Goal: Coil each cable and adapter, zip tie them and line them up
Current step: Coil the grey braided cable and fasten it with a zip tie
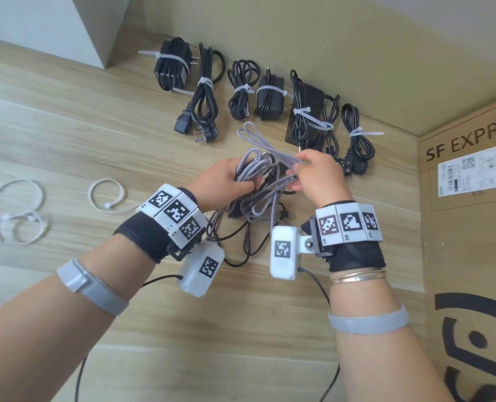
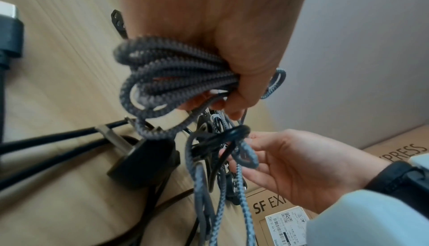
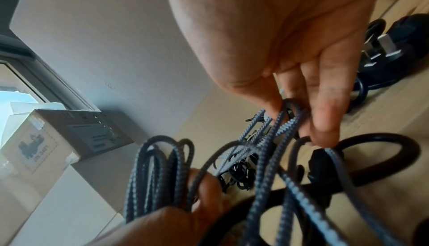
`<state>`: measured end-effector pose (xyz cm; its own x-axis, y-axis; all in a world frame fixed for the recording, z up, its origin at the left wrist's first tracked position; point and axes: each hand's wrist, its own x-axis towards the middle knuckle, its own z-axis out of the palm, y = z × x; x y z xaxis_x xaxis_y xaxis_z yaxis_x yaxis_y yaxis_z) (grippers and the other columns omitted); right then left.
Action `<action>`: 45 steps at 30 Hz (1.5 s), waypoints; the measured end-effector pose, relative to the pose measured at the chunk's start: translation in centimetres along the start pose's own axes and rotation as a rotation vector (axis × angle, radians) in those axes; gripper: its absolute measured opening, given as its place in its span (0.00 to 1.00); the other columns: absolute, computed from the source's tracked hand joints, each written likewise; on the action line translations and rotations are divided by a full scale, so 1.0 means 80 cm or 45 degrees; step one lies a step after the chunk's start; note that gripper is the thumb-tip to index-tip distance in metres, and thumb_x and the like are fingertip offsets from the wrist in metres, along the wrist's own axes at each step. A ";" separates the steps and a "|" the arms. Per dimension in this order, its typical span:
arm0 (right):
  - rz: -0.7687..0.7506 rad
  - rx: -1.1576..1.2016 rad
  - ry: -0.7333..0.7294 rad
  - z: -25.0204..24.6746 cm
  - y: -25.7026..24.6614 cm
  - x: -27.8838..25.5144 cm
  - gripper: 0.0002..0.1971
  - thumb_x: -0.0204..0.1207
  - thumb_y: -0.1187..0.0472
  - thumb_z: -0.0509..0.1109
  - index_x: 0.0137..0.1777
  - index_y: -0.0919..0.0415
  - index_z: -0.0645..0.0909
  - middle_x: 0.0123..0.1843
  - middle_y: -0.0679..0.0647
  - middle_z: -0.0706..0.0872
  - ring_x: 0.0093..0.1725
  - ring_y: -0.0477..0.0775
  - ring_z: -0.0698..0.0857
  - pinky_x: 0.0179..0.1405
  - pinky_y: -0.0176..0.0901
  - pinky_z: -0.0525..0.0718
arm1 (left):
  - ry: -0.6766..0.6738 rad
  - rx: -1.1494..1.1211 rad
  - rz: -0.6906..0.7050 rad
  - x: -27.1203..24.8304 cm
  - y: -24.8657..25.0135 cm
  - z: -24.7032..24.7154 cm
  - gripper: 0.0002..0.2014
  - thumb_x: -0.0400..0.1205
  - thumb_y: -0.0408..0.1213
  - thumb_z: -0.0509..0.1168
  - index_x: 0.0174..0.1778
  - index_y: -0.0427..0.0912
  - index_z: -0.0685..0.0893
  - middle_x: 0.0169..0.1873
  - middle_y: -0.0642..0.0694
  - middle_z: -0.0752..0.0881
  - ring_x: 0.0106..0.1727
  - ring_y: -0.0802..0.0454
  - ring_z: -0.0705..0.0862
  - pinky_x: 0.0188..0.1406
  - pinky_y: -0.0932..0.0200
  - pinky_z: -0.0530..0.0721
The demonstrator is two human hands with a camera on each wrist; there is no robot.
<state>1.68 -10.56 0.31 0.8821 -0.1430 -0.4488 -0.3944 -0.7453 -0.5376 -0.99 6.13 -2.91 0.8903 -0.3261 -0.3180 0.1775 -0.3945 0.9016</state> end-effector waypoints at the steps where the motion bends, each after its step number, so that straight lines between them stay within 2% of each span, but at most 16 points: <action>1: 0.009 -0.022 0.009 0.000 0.001 0.001 0.14 0.80 0.65 0.59 0.61 0.54 0.80 0.58 0.56 0.86 0.50 0.59 0.88 0.53 0.51 0.86 | 0.029 -0.017 0.026 0.001 0.000 0.000 0.10 0.78 0.27 0.62 0.37 0.47 0.79 0.36 0.55 0.75 0.33 0.67 0.76 0.32 0.81 0.71; 3: 0.012 -0.055 0.014 0.000 0.003 0.000 0.16 0.79 0.67 0.59 0.61 0.54 0.81 0.58 0.58 0.86 0.53 0.63 0.86 0.57 0.57 0.84 | 0.080 -0.063 0.044 0.002 -0.003 0.000 0.11 0.78 0.27 0.61 0.37 0.49 0.78 0.40 0.55 0.73 0.38 0.66 0.74 0.36 0.79 0.71; 6: -0.035 -0.073 0.000 -0.004 0.003 -0.003 0.23 0.75 0.75 0.56 0.60 0.52 0.83 0.48 0.49 0.84 0.55 0.60 0.84 0.58 0.55 0.84 | 0.080 -0.241 0.008 0.002 -0.006 0.001 0.10 0.83 0.30 0.59 0.53 0.45 0.82 0.47 0.60 0.82 0.46 0.72 0.79 0.45 0.81 0.75; 8: -0.075 -0.102 0.010 -0.008 0.002 -0.005 0.26 0.73 0.78 0.53 0.55 0.51 0.85 0.41 0.43 0.77 0.54 0.56 0.81 0.57 0.52 0.84 | 0.070 -0.324 -0.040 0.002 -0.007 0.003 0.14 0.83 0.28 0.57 0.61 0.44 0.82 0.52 0.60 0.85 0.52 0.71 0.81 0.55 0.75 0.78; 12: -0.139 -0.183 -0.017 -0.011 -0.002 -0.012 0.22 0.75 0.76 0.52 0.42 0.52 0.84 0.40 0.50 0.79 0.46 0.54 0.78 0.46 0.41 0.76 | 0.084 -0.306 -0.074 0.003 -0.005 0.007 0.19 0.80 0.22 0.56 0.66 0.39 0.77 0.52 0.56 0.85 0.44 0.76 0.81 0.40 0.82 0.77; 14: -0.164 -0.173 -0.036 -0.009 -0.003 -0.013 0.21 0.76 0.75 0.52 0.39 0.53 0.83 0.38 0.50 0.78 0.43 0.54 0.77 0.43 0.41 0.74 | 0.093 -0.292 -0.066 0.003 -0.005 0.008 0.17 0.81 0.24 0.58 0.65 0.38 0.77 0.51 0.54 0.85 0.39 0.78 0.82 0.36 0.82 0.77; 18: -0.237 -0.211 -0.070 -0.010 -0.004 -0.015 0.22 0.76 0.76 0.54 0.33 0.51 0.81 0.41 0.55 0.82 0.37 0.54 0.75 0.32 0.40 0.71 | 0.139 -0.283 -0.086 0.006 -0.005 0.010 0.12 0.82 0.35 0.62 0.60 0.38 0.78 0.52 0.46 0.88 0.36 0.66 0.82 0.28 0.75 0.76; 23: -0.206 -0.224 -0.153 -0.017 0.000 -0.018 0.21 0.71 0.77 0.54 0.24 0.53 0.72 0.35 0.56 0.77 0.36 0.54 0.73 0.36 0.42 0.70 | 0.249 -0.291 -0.050 0.001 0.002 0.008 0.02 0.82 0.35 0.63 0.44 0.44 0.80 0.27 0.61 0.82 0.20 0.70 0.76 0.22 0.76 0.70; 26: -0.224 -0.314 -0.221 -0.020 0.002 -0.017 0.21 0.76 0.73 0.60 0.25 0.51 0.70 0.33 0.55 0.75 0.36 0.53 0.72 0.37 0.40 0.68 | 0.264 -0.349 -0.042 0.000 0.006 0.011 0.06 0.81 0.35 0.64 0.50 0.36 0.79 0.20 0.63 0.83 0.20 0.70 0.75 0.21 0.77 0.69; 29: -0.307 -0.372 -0.237 -0.015 0.001 -0.017 0.23 0.76 0.74 0.61 0.24 0.49 0.68 0.29 0.52 0.73 0.31 0.49 0.70 0.33 0.41 0.65 | 0.200 -0.352 -0.055 0.001 0.007 0.014 0.05 0.79 0.35 0.67 0.45 0.38 0.78 0.26 0.56 0.84 0.22 0.71 0.78 0.23 0.79 0.71; 32: -0.391 -0.270 -0.227 -0.010 0.002 -0.020 0.24 0.69 0.80 0.58 0.24 0.49 0.70 0.31 0.53 0.75 0.32 0.49 0.71 0.32 0.37 0.69 | 0.101 -0.399 -0.055 0.003 0.008 0.021 0.11 0.76 0.34 0.70 0.50 0.40 0.76 0.41 0.45 0.88 0.36 0.63 0.85 0.40 0.68 0.84; 35: -0.434 -0.117 -0.248 -0.008 0.002 -0.024 0.22 0.65 0.87 0.56 0.24 0.59 0.73 0.29 0.50 0.73 0.29 0.43 0.74 0.26 0.23 0.75 | 0.087 -0.362 -0.041 0.001 0.009 0.024 0.13 0.77 0.29 0.69 0.53 0.41 0.73 0.34 0.53 0.83 0.30 0.72 0.82 0.32 0.75 0.79; 38: -0.470 -0.032 -0.160 -0.007 0.009 -0.021 0.14 0.66 0.86 0.55 0.29 0.71 0.75 0.30 0.51 0.73 0.31 0.48 0.80 0.31 0.35 0.84 | 0.024 -0.393 -0.039 0.000 0.008 0.020 0.13 0.79 0.23 0.64 0.49 0.44 0.71 0.33 0.53 0.82 0.27 0.72 0.82 0.27 0.77 0.77; 42: -0.378 0.053 -0.041 -0.012 0.012 -0.019 0.15 0.69 0.83 0.53 0.37 0.71 0.80 0.32 0.53 0.75 0.34 0.51 0.76 0.29 0.26 0.79 | -0.046 -0.307 -0.052 -0.001 0.011 0.015 0.14 0.81 0.25 0.61 0.46 0.51 0.70 0.41 0.44 0.87 0.31 0.57 0.87 0.28 0.63 0.85; 43: -0.385 0.027 -0.019 -0.013 0.011 -0.020 0.14 0.70 0.82 0.54 0.38 0.72 0.80 0.33 0.56 0.77 0.35 0.52 0.76 0.32 0.30 0.80 | -0.050 -0.278 -0.058 -0.001 0.012 0.014 0.13 0.81 0.26 0.62 0.46 0.51 0.70 0.43 0.40 0.87 0.31 0.50 0.87 0.27 0.59 0.85; 45: -0.415 -0.036 0.017 -0.013 0.011 -0.020 0.13 0.68 0.80 0.55 0.36 0.68 0.79 0.34 0.59 0.78 0.38 0.56 0.77 0.43 0.49 0.82 | -0.045 -0.260 -0.086 -0.002 0.016 0.014 0.12 0.81 0.29 0.63 0.44 0.52 0.70 0.46 0.37 0.86 0.26 0.52 0.84 0.21 0.61 0.82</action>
<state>0.16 -11.62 1.30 0.9641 0.0980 -0.2468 -0.0832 -0.7711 -0.6313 -1.39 4.77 -2.03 0.8589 -0.3358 -0.3866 0.3208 -0.2356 0.9174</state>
